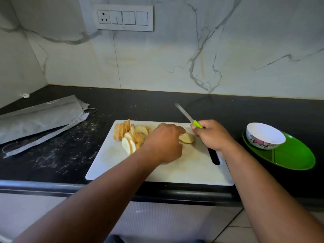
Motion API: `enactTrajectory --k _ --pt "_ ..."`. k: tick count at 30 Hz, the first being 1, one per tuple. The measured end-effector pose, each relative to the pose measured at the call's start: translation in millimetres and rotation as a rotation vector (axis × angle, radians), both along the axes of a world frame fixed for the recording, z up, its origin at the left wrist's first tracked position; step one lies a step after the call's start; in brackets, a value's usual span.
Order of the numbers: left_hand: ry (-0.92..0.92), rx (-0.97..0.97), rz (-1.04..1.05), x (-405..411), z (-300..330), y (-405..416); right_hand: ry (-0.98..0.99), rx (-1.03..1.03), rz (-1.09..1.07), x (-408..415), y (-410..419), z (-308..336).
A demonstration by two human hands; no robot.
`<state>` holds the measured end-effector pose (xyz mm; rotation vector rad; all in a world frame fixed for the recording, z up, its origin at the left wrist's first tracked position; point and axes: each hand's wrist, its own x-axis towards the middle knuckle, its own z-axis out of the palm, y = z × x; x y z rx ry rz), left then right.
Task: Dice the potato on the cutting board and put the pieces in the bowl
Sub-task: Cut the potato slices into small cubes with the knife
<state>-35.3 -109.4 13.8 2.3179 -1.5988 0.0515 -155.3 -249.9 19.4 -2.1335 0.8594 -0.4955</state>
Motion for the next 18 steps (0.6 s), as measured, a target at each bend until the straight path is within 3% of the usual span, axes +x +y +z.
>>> enactTrajectory --k 5,10,18 --pt "0.058 -0.014 0.014 0.3 -5.9 -19.7 0.005 -0.043 -0.016 -19.8 17.5 0.5" --pt "0.369 -0.151 0.101 11.2 -16.2 -20.6 0.104 -0.14 -0.06 -44.6 24.8 -2.1" --pt "0.306 -0.158 0.064 11.9 -26.2 -21.3 0.275 -0.465 -0.23 -66.9 69.0 12.7"
